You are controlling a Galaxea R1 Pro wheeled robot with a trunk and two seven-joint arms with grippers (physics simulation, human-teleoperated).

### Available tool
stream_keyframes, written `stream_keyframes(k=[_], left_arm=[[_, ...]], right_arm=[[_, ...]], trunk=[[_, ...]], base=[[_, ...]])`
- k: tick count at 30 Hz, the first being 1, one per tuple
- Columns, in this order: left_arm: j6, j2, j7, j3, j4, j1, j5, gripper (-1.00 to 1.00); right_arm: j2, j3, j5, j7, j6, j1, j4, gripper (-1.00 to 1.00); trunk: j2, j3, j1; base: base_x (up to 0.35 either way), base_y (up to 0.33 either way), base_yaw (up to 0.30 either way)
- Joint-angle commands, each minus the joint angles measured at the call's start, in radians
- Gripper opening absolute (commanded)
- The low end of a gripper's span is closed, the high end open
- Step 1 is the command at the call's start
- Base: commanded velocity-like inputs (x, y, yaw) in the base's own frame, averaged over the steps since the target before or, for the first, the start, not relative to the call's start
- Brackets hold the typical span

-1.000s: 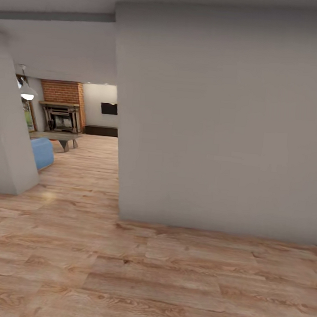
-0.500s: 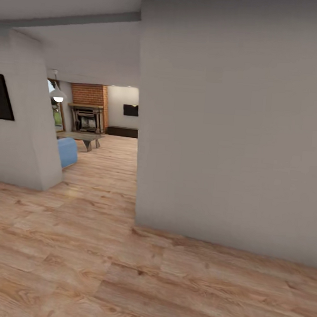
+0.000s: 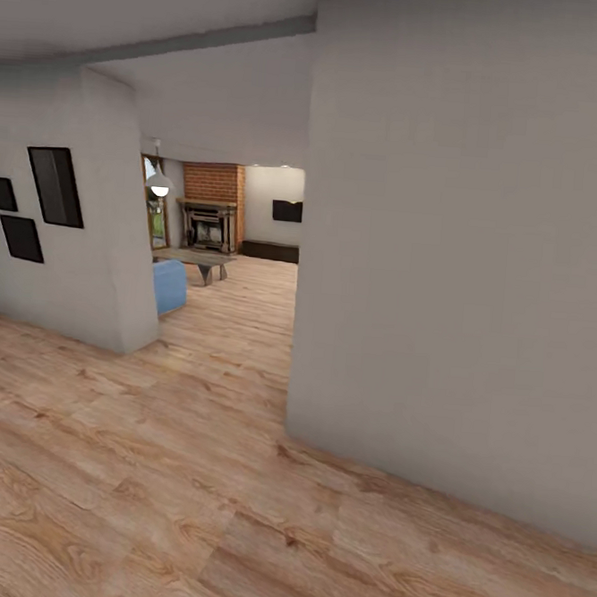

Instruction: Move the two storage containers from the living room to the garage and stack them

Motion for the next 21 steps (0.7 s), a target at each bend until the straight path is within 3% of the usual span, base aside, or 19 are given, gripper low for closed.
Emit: stream_keyframes(k=[1,21], left_arm=[[-0.002,0.0,0.003,-0.009,0.0,-0.001,0.008,1.0],[-0.001,-0.003,0.002,-0.009,0.0,-0.001,0.008,1.0]], right_arm=[[0.0,0.008,-0.004,-0.004,-0.005,-0.001,0.003,1.0],[0.0,0.008,-0.005,-0.002,-0.003,-0.001,0.003,1.0]], trunk=[[-0.001,-0.002,0.001],[-0.001,-0.002,0.001]], base=[[0.326,0.0,0.276],[0.326,0.0,0.276]])
